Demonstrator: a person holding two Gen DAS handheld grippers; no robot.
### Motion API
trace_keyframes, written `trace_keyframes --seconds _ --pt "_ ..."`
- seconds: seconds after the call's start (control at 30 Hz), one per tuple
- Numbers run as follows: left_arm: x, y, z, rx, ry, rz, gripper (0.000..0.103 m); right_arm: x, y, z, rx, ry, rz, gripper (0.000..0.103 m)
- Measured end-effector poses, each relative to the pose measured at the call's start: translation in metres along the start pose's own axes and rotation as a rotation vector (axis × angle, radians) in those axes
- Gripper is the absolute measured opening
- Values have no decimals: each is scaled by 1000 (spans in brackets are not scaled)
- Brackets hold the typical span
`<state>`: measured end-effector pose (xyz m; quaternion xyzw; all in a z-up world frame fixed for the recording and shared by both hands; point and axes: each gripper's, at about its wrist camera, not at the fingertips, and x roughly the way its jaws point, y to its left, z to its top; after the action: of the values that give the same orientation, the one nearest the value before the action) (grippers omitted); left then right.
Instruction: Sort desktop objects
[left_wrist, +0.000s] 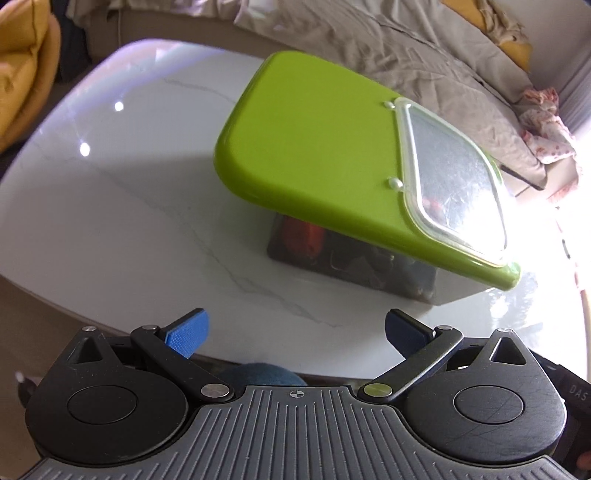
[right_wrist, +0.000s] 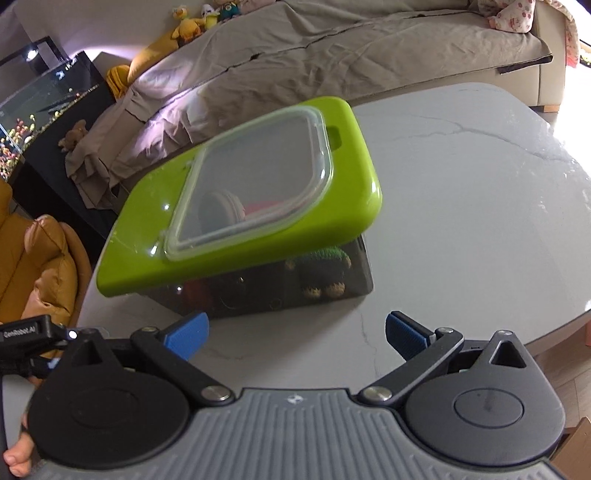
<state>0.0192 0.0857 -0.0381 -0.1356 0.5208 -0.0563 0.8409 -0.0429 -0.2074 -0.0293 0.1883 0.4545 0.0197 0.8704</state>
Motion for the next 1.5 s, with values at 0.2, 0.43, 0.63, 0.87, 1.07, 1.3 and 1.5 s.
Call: trace_keyframes --seconds 0.2,0.43,0.63,0.87,1.07,1.3,1.5 --pt "-16 -19 -9 41 -77 32 103 0 14 -14 -6 83 69 103" --pt "-13 -28 -17 93 -48 41 103 3 18 -23 -58 95 11 103" --pt "7 0 -8 -5 17 14 103 14 -3 -18 57 88 42 103" --pt "5 18 8 -111 35 -39 103 32 -4 20 51 136 31 103" --pt "-16 -29 18 87 28 12 103 -7 60 43 -189 -9 -133 103" --pt "-32 -39 21 100 -1 -18 103 -31 82 56 -256 -71 -225 103" --pt "-51 -48 15 137 -80 42 103 -30 61 60 -85 43 -58 103"
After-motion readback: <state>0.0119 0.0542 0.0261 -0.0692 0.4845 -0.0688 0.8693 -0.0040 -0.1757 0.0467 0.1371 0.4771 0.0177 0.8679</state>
